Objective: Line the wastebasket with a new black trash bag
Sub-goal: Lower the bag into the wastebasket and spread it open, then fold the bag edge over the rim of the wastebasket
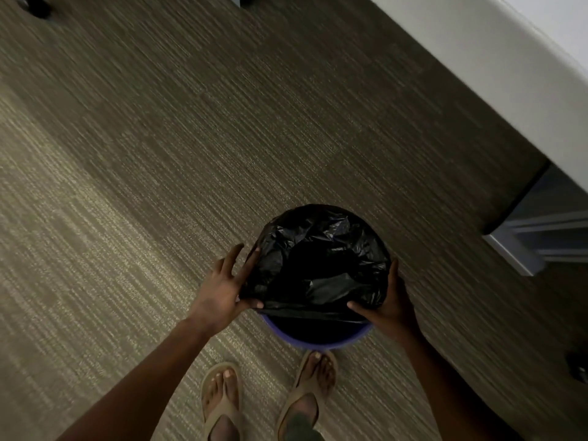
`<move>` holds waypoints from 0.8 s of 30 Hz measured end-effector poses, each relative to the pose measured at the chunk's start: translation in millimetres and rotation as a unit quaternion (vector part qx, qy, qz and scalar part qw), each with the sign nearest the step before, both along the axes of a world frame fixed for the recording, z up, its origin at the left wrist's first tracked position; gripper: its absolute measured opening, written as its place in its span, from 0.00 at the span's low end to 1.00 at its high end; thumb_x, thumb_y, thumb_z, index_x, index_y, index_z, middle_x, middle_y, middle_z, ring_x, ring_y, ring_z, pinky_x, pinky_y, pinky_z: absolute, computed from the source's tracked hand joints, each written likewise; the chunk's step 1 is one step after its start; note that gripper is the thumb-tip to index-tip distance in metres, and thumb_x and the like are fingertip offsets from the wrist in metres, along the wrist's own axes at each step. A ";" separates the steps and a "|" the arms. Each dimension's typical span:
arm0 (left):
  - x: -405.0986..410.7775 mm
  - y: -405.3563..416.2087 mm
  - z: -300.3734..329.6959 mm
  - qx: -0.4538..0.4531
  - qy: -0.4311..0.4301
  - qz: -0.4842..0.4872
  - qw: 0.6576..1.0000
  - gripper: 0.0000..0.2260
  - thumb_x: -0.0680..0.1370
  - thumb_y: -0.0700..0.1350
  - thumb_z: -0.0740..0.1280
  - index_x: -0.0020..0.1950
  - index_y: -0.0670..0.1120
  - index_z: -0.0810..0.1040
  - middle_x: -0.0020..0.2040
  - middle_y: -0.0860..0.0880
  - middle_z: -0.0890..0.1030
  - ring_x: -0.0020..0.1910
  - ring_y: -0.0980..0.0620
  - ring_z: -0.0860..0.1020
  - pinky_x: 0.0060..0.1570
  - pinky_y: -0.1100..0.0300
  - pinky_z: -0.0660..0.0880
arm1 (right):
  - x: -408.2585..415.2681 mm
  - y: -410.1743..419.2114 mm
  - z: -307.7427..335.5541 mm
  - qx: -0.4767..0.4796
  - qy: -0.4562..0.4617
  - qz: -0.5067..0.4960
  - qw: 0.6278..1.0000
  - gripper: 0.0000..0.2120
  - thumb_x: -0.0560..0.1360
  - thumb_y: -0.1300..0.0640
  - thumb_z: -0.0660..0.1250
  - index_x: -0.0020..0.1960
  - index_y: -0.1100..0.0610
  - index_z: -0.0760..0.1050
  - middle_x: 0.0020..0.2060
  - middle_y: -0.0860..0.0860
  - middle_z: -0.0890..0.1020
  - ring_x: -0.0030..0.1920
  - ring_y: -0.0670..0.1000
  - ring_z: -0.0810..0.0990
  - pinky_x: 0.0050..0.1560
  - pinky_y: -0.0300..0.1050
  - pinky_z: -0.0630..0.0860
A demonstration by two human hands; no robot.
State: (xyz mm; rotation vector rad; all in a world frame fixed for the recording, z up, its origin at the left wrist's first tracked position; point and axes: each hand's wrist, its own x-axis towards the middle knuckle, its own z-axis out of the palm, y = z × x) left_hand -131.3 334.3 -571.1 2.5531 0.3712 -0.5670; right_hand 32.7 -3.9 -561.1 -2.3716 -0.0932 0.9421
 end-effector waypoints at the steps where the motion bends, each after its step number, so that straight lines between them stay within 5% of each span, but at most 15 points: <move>1: -2.9 -0.8 1.2 0.003 0.008 -0.004 1.000 0.50 0.72 0.73 0.67 0.85 0.60 0.42 0.86 0.43 0.47 0.78 0.34 0.64 0.69 0.35 0.74 | -3.1 0.3 0.4 -0.006 -0.012 -0.008 1.000 0.70 0.59 0.35 0.80 0.82 0.45 0.33 0.81 0.55 0.54 0.78 0.60 0.65 0.67 0.55 0.72; 8: -15.2 -31.4 22.1 -0.005 -0.082 0.086 0.993 0.45 0.76 0.69 0.66 0.86 0.55 0.49 0.83 0.40 0.55 0.77 0.38 0.64 0.71 0.41 0.71 | -31.2 -1.0 8.2 0.021 -0.114 -0.117 0.986 0.69 0.57 0.44 0.86 0.82 0.41 0.40 0.79 0.52 0.52 0.74 0.63 0.68 0.63 0.57 0.76; 14: -34.3 -53.5 12.1 -0.025 -0.087 0.162 0.983 0.32 0.78 0.60 0.67 0.80 0.50 0.68 0.59 0.45 0.74 0.57 0.45 0.75 0.55 0.43 0.80 | -57.1 -9.2 2.4 0.057 -0.048 -0.202 0.977 0.65 0.58 0.43 0.84 0.82 0.38 0.44 0.79 0.53 0.63 0.75 0.57 0.70 0.66 0.58 0.76; 18: -22.9 -57.5 15.9 -0.063 -0.102 0.205 0.971 0.27 0.78 0.56 0.67 0.75 0.48 0.74 0.54 0.46 0.78 0.53 0.45 0.78 0.53 0.45 0.80 | -55.6 -4.3 0.3 0.069 -0.036 -0.165 0.983 0.56 0.66 0.52 0.83 0.82 0.39 0.50 0.78 0.49 0.68 0.75 0.53 0.70 0.68 0.53 0.75; 24: 6.4 -63.0 33.3 -0.089 -0.034 0.341 0.935 0.33 0.73 0.72 0.67 0.67 0.49 0.76 0.45 0.51 0.83 0.42 0.51 0.82 0.42 0.50 0.83 | -53.2 11.1 3.5 0.064 -0.060 -0.108 0.990 0.61 0.66 0.52 0.83 0.83 0.42 0.43 0.81 0.50 0.57 0.79 0.54 0.62 0.72 0.57 0.70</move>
